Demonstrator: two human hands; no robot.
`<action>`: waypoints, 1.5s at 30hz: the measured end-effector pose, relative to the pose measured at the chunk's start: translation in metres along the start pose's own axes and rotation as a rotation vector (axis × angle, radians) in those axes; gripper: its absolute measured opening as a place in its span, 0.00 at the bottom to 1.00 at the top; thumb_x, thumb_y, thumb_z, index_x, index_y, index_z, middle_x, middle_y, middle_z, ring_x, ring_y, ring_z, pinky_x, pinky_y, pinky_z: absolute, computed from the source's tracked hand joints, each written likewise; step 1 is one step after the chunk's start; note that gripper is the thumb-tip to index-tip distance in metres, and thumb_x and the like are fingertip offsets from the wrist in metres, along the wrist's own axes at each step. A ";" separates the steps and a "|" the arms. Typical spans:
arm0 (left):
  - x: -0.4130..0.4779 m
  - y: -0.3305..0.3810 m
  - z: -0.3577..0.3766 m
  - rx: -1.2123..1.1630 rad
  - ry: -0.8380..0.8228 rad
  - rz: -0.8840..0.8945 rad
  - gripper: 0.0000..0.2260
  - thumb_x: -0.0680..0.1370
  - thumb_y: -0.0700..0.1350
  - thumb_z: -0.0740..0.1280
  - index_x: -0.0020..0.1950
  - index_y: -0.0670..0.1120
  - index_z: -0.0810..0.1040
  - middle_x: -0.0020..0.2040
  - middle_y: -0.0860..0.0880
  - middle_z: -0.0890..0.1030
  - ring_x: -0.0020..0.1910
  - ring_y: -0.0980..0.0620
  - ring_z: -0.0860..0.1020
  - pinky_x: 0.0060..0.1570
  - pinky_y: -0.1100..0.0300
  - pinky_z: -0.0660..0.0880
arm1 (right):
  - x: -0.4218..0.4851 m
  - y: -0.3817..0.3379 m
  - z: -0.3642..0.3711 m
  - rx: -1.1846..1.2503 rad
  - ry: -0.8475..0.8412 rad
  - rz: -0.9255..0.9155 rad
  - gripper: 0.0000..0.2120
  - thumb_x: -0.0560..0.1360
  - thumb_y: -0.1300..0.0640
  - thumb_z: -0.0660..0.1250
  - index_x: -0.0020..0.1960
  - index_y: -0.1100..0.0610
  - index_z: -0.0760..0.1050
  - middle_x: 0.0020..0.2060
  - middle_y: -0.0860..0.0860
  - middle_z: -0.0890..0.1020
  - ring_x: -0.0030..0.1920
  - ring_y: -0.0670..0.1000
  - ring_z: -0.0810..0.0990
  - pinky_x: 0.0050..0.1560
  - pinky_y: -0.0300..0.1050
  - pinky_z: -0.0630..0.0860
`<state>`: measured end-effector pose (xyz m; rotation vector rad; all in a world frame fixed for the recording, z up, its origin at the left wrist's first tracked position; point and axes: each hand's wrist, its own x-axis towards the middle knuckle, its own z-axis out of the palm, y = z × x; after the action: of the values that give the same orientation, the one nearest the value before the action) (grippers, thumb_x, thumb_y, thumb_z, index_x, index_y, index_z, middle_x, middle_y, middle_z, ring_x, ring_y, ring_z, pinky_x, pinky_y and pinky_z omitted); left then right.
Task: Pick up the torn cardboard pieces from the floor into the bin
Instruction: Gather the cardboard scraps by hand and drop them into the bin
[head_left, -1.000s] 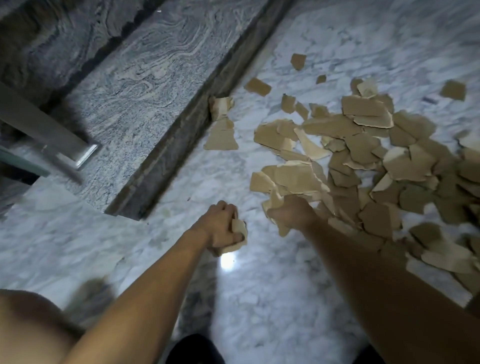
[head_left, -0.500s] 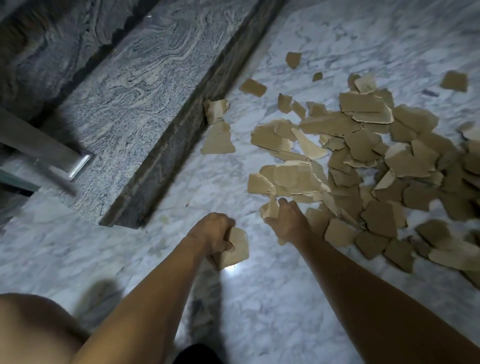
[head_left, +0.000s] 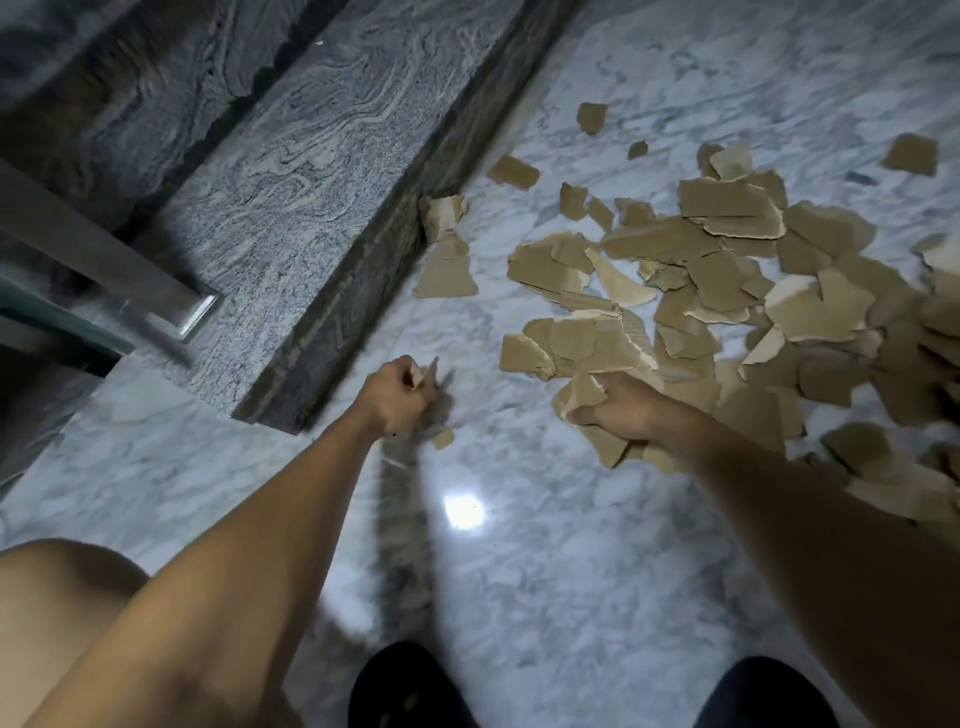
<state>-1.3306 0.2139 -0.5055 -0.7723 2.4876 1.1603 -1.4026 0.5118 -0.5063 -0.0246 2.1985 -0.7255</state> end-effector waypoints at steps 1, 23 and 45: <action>-0.001 -0.003 -0.003 0.046 -0.032 -0.001 0.13 0.78 0.52 0.65 0.44 0.45 0.67 0.35 0.46 0.76 0.34 0.46 0.75 0.34 0.57 0.74 | -0.004 -0.007 0.005 -0.017 -0.041 -0.019 0.16 0.73 0.48 0.74 0.58 0.50 0.76 0.50 0.49 0.81 0.49 0.52 0.80 0.39 0.41 0.75; -0.020 -0.038 0.028 0.489 -0.226 0.277 0.23 0.68 0.45 0.78 0.61 0.51 0.78 0.62 0.52 0.72 0.59 0.50 0.73 0.53 0.64 0.67 | 0.002 -0.007 0.012 -0.092 0.106 -0.027 0.25 0.73 0.46 0.71 0.68 0.49 0.73 0.60 0.51 0.81 0.59 0.56 0.79 0.58 0.49 0.75; -0.030 -0.058 0.037 0.636 -0.201 0.579 0.10 0.74 0.43 0.67 0.53 0.52 0.82 0.74 0.60 0.67 0.62 0.53 0.75 0.52 0.54 0.78 | -0.004 -0.002 0.016 -0.080 0.112 -0.056 0.24 0.75 0.50 0.71 0.69 0.53 0.72 0.62 0.53 0.79 0.62 0.56 0.77 0.54 0.43 0.71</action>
<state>-1.2714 0.2223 -0.5512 0.2343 2.7216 0.4648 -1.3888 0.5038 -0.5103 -0.0887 2.3411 -0.6848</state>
